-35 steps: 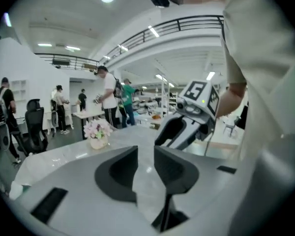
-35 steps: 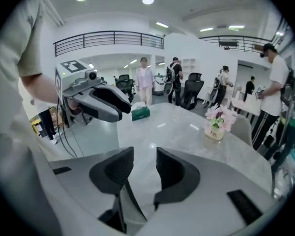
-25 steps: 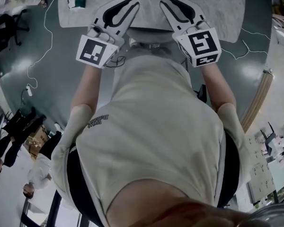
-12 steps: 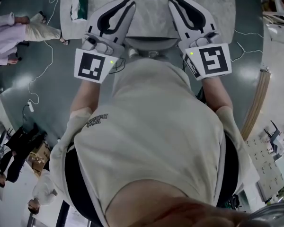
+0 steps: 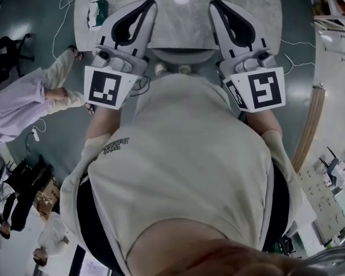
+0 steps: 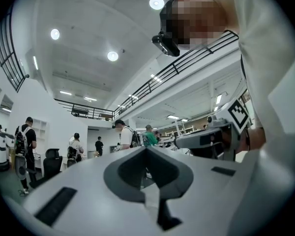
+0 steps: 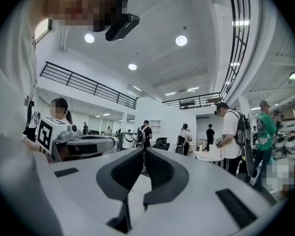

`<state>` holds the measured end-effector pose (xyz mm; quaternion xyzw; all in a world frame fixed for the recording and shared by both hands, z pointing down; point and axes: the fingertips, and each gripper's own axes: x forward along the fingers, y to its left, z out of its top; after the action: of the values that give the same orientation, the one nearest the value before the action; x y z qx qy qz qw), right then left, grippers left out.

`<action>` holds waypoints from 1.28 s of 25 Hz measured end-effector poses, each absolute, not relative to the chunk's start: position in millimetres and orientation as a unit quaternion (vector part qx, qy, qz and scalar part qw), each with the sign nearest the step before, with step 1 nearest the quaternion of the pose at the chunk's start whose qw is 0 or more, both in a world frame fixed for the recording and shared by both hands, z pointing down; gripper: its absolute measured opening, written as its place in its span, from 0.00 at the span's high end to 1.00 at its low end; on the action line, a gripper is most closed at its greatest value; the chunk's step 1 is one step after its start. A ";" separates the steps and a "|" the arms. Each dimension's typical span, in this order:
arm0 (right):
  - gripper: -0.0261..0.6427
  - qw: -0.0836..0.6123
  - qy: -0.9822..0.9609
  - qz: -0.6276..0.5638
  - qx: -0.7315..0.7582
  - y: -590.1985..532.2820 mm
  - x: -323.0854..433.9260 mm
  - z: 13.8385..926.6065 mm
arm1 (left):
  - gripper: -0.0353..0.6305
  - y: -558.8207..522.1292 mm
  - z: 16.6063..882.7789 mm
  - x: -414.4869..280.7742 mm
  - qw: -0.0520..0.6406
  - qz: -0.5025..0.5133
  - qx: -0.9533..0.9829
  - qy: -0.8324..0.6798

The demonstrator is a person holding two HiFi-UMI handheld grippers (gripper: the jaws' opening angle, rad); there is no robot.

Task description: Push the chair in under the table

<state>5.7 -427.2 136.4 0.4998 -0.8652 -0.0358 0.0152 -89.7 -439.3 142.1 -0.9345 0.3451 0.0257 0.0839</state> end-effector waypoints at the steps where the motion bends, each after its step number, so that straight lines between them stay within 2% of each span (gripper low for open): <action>1: 0.92 0.014 -0.865 -0.038 0.500 -427.9 3.3 135.0 | 0.93 -439.6 141.3 -92.1 0.083 0.026 -0.935 0.345; 32: 0.95 0.029 -0.866 -0.035 0.498 -446.9 -22.0 155.5 | 0.93 -447.9 139.3 -113.1 0.083 0.020 -0.934 0.348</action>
<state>-22.0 -446.9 155.5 0.4982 -0.8659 -0.0351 0.0287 -113.1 -447.9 139.3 -0.9337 0.3477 0.0201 0.0828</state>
